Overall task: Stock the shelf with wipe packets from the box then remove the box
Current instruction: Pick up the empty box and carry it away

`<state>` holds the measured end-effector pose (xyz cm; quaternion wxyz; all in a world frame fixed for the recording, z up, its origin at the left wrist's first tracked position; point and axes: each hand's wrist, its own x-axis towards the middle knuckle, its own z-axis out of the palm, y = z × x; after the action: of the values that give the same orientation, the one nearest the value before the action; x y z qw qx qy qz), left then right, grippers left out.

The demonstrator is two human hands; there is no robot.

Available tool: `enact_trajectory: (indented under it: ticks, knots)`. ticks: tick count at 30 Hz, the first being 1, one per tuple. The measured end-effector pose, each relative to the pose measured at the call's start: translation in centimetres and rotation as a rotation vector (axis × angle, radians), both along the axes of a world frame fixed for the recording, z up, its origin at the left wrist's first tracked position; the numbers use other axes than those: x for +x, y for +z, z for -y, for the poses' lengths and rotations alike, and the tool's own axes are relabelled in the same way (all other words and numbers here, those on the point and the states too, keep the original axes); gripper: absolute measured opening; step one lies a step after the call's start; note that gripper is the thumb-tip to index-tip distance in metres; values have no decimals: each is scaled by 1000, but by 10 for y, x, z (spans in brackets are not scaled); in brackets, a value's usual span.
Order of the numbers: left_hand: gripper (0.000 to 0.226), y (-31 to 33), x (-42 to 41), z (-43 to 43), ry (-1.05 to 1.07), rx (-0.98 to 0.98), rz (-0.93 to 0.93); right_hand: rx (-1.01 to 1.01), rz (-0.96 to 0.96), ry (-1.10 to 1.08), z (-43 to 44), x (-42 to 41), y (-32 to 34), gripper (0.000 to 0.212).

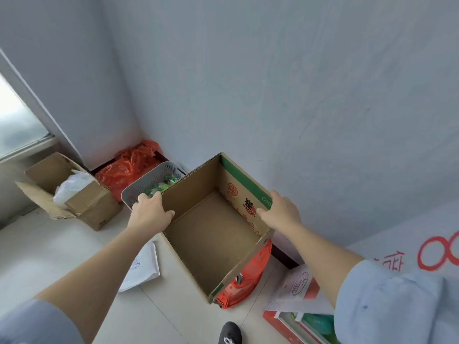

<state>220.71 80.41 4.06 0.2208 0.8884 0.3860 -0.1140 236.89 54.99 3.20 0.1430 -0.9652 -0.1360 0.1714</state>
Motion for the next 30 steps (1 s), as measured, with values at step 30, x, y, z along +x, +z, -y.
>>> enact_trajectory:
  ticks: [30]
  knots:
    - [53, -179, 94, 21, 90, 9, 105, -100, -168, -29, 14, 95, -196, 75]
